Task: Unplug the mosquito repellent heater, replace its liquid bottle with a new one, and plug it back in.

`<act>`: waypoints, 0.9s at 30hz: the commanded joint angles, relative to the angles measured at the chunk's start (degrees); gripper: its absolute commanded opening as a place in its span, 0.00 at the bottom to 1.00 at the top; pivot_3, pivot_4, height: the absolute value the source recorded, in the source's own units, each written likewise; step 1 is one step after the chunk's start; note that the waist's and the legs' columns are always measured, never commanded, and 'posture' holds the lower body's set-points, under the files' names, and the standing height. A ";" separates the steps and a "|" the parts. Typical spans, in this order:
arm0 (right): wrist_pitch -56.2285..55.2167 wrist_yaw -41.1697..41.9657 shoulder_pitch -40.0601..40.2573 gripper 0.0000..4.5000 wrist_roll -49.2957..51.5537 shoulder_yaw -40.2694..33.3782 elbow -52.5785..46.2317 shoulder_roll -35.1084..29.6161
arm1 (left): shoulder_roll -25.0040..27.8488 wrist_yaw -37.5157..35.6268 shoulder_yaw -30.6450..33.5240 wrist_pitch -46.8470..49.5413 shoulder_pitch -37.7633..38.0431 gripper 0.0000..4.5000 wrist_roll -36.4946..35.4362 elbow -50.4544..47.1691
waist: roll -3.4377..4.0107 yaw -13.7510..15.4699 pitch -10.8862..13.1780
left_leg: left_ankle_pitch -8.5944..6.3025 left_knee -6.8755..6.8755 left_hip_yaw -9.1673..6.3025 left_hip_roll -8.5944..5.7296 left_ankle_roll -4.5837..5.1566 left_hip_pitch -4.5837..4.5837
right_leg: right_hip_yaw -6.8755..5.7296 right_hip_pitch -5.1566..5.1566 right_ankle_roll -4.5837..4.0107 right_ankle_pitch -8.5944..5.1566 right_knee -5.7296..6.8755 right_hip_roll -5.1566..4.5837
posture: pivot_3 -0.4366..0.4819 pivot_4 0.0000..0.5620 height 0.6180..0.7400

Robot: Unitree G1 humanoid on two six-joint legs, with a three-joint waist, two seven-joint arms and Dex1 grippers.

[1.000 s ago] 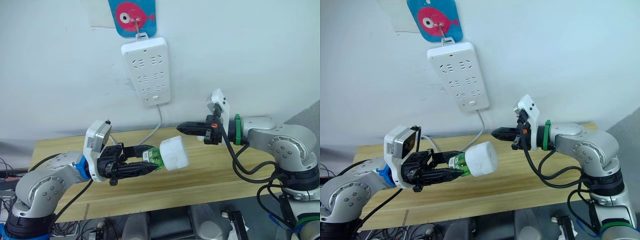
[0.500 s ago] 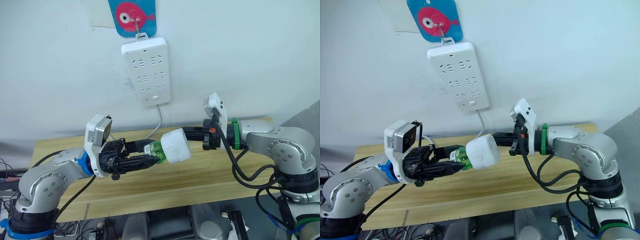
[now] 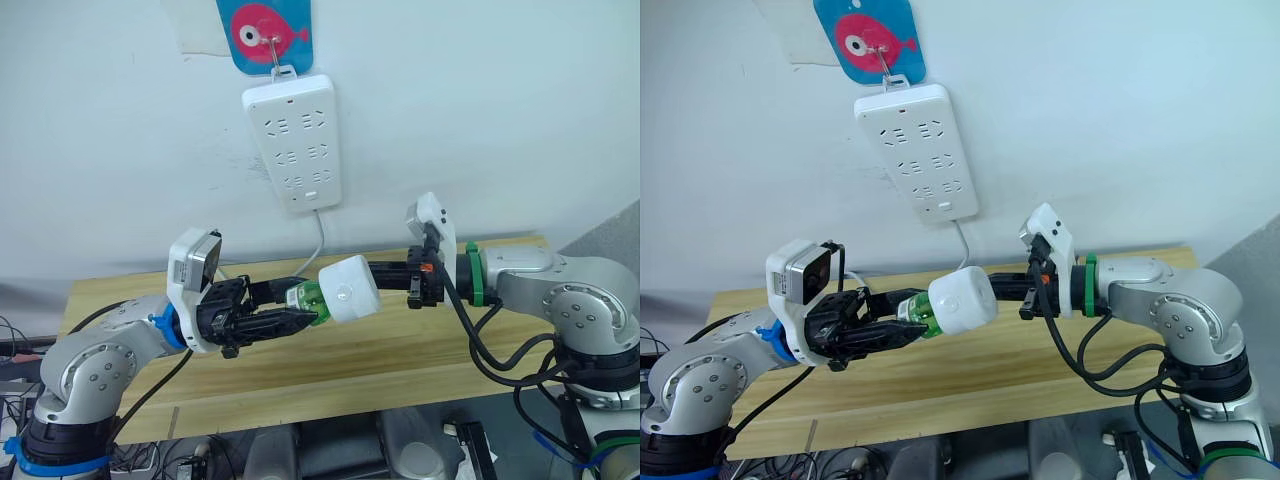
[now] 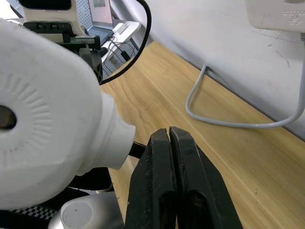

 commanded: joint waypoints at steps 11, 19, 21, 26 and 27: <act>1.81 -0.88 0.04 0.01 6.92 -3.93 -4.81 -2.94 | -0.64 -1.38 -0.83 -4.43 0.00 0.51 5.97 2.24 | 0.00 0.02 0.02 | -0.01 -0.02 0.01 0.00 0.01 0.00 | 0.00 0.00 0.00 0.00 -0.03 0.00 | 0.20 0.54 1.00; 2.50 -2.01 -0.50 0.01 9.80 -4.67 -5.44 -3.82 | -1.39 -1.56 -0.97 -4.63 -0.69 0.51 6.83 3.07 | 0.01 0.02 0.04 | -0.01 -0.04 0.01 0.00 0.02 0.00 | 0.00 0.00 0.00 0.00 -0.04 0.00 | 0.19 0.55 1.00; 2.40 -2.18 -0.44 0.01 10.05 -4.66 -5.38 -4.13 | -1.42 -1.61 -0.94 -4.32 -0.77 0.51 6.53 3.06 | 0.01 0.03 0.04 | -0.01 -0.04 0.01 0.00 0.02 -0.01 | 0.00 0.00 0.00 0.00 -0.05 0.00 | 0.19 0.55 1.00; 1.10 -2.21 -0.31 0.01 8.06 -4.51 -3.15 -4.80 | -0.58 -1.36 0.10 -0.96 -0.83 0.51 2.52 2.56 | 0.01 0.02 0.04 | -0.01 -0.04 0.00 0.00 0.02 0.00 | 0.00 0.00 0.00 0.00 -0.05 0.00 | 0.20 0.54 1.00; 0.48 -2.47 -0.61 0.01 7.17 -4.32 -2.33 -4.41 | -0.20 -1.15 0.37 0.28 -0.68 0.51 1.20 2.25 | 0.01 0.01 0.04 | -0.01 -0.04 0.01 0.00 0.02 0.00 | 0.00 0.00 0.00 0.00 -0.05 0.00 | 0.20 0.54 1.00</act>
